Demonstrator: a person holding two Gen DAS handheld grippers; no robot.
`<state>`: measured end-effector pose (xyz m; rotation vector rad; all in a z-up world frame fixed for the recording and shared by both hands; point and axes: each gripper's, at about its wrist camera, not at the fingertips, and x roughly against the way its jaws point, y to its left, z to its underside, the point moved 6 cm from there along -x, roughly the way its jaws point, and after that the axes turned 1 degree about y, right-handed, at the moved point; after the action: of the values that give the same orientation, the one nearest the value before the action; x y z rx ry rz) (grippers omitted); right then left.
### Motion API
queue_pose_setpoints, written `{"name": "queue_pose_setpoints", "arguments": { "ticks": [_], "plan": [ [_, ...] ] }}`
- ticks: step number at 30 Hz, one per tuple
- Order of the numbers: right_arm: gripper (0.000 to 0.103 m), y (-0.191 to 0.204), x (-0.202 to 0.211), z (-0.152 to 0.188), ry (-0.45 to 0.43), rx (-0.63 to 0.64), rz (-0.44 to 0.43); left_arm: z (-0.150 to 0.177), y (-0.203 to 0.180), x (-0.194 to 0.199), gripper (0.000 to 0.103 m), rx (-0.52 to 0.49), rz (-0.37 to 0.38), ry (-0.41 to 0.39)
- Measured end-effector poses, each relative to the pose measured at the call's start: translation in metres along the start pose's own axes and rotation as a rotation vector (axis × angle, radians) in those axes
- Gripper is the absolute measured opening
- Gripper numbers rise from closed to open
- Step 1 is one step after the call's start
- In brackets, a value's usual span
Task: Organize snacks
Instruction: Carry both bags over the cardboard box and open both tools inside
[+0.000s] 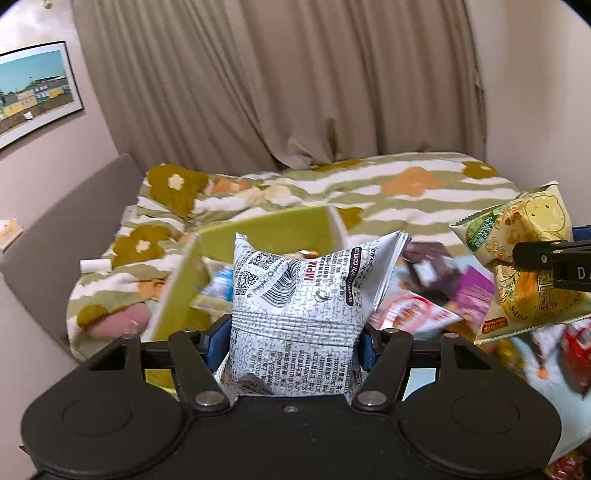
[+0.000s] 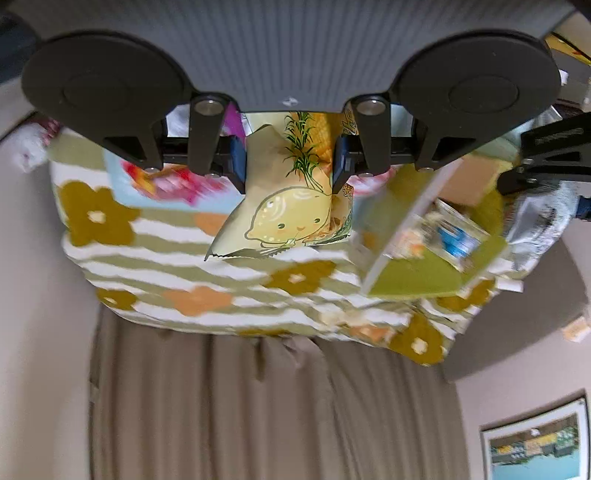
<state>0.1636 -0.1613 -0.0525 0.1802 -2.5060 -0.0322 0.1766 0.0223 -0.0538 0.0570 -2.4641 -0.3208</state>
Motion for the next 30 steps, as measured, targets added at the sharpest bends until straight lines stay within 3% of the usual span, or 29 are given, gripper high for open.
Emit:
{"name": "queue_pose_setpoints", "arguments": {
  "ticks": [11,22,26,28,30],
  "plan": [
    [0.059,0.112,-0.059,-0.048,0.010,0.003,-0.104,-0.019,0.085,-0.058,0.070,-0.003,-0.015,0.039],
    [0.059,0.169,-0.130,-0.064,0.088,-0.036,-0.020,-0.010,0.107,-0.138,0.071,-0.076,0.120,0.163],
    [0.059,0.175,-0.148,-0.060,0.121,-0.047,0.027,0.001,0.100,-0.156,0.080,-0.130,0.168,0.204],
    [0.059,0.174,-0.154,-0.057,0.137,-0.051,0.050,0.005,0.098,-0.160,0.095,-0.140,0.197,0.213],
    [0.059,0.174,-0.156,-0.055,0.146,-0.047,0.073,0.008,0.099,-0.160,0.100,-0.149,0.206,0.209]
  ]
}}
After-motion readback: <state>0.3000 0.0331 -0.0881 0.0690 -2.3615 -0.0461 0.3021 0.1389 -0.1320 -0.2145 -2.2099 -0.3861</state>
